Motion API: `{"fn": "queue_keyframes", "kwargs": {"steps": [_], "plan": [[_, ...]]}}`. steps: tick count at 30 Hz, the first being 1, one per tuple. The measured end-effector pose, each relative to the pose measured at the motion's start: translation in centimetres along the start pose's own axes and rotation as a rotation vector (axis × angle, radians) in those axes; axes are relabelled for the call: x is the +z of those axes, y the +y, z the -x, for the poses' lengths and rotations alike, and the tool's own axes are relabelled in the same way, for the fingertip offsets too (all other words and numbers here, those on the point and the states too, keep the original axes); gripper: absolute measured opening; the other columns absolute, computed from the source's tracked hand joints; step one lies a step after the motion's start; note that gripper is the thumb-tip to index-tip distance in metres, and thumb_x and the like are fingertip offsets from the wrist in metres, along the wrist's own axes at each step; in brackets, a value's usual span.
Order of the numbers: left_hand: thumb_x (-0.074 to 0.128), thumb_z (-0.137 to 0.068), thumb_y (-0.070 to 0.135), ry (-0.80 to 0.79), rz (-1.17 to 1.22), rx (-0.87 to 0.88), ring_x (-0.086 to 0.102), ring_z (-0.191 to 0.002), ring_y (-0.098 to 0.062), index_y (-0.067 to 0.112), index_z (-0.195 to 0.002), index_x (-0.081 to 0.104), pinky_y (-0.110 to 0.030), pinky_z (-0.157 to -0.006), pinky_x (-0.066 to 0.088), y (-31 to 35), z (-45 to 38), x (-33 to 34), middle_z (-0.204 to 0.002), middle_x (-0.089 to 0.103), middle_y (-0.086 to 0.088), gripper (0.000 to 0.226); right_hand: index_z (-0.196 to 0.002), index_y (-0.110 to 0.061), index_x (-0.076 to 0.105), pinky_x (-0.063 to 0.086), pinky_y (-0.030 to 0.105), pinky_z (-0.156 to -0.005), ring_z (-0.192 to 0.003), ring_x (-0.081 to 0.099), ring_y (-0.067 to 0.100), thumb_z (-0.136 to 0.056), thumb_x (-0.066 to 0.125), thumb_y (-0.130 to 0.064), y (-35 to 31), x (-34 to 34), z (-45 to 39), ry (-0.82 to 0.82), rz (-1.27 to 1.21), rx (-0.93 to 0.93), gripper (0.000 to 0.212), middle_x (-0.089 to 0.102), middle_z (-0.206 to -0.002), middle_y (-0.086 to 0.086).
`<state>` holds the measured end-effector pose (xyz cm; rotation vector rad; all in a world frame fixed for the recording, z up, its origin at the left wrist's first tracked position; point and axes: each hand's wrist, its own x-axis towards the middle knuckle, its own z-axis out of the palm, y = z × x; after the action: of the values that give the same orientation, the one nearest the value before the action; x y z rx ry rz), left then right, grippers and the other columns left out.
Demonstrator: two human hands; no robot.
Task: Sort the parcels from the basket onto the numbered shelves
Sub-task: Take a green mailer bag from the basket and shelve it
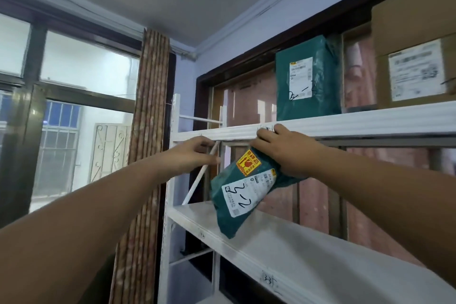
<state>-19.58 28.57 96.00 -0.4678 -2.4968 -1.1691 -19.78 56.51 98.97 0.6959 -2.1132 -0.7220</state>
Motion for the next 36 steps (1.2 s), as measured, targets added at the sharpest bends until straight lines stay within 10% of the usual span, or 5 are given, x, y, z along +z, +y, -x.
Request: {"fn": "queue_keyframes", "kwargs": {"steps": [9, 17, 20, 25, 36], "plan": [[0.099, -0.057, 0.051, -0.192, 0.149, 0.059, 0.071, -0.116, -0.022, 0.05, -0.14, 0.025, -0.049, -0.106, 0.055, 4.3, -2.3, 8.4, -0.13, 0.068, 0.003, 0.111, -0.148, -0.026, 0.038, 0.052, 0.046, -0.092, -0.111, 0.044, 0.026, -0.081, 0.071, -0.013, 4.1, -3.4, 1.3, 0.073, 0.12, -0.188, 0.076, 0.042, -0.146, 0.004], [0.091, -0.077, 0.015, -0.113, 0.429, 0.104, 0.077, -0.097, -0.015, 0.029, -0.14, 0.04, -0.043, -0.095, 0.061, 5.3, -3.6, 11.4, -0.111, 0.072, 0.004, 0.083, -0.161, -0.032, 0.018, 0.037, 0.043, -0.115, -0.149, 0.024, 0.028, -0.089, 0.062, -0.017, 5.8, -2.7, 2.8, 0.045, 0.037, 0.036, 0.085, 0.013, -0.17, 0.003], [0.089, -0.078, 0.005, -0.091, 0.518, 0.103, 0.077, -0.082, -0.003, 0.023, -0.137, 0.047, -0.03, -0.081, 0.063, 4.2, -4.3, 12.1, -0.099, 0.071, 0.005, 0.075, -0.159, -0.031, 0.018, 0.048, 0.047, -0.104, -0.142, 0.034, 0.03, -0.088, 0.062, -0.018, 5.5, -1.2, 2.7, 0.083, -0.088, 0.301, 0.084, 0.024, -0.163, 0.006], [0.089, -0.078, 0.003, -0.205, 0.596, 0.051, 0.078, -0.102, -0.034, 0.027, -0.139, 0.045, -0.056, -0.1, 0.059, 2.0, -6.3, 10.8, -0.111, 0.08, -0.009, 0.079, -0.124, -0.013, 0.048, 0.046, 0.041, -0.097, -0.119, 0.045, 0.028, -0.088, 0.057, -0.021, 4.0, 0.6, 1.6, 0.272, -0.456, 0.653, 0.038, 0.048, -0.121, 0.007], [0.082, -0.084, 0.001, -0.388, 0.496, -0.003, 0.076, -0.109, -0.034, 0.022, -0.134, 0.053, -0.053, -0.105, 0.056, -3.7, -7.3, 9.6, -0.117, 0.079, -0.012, 0.061, -0.136, -0.023, 0.042, 0.053, 0.037, -0.088, -0.11, 0.052, 0.019, -0.086, 0.057, -0.062, -3.6, 5.8, 1.6, 0.243, -0.545, 0.772, 0.066, 0.043, -0.123, -0.001]]}}
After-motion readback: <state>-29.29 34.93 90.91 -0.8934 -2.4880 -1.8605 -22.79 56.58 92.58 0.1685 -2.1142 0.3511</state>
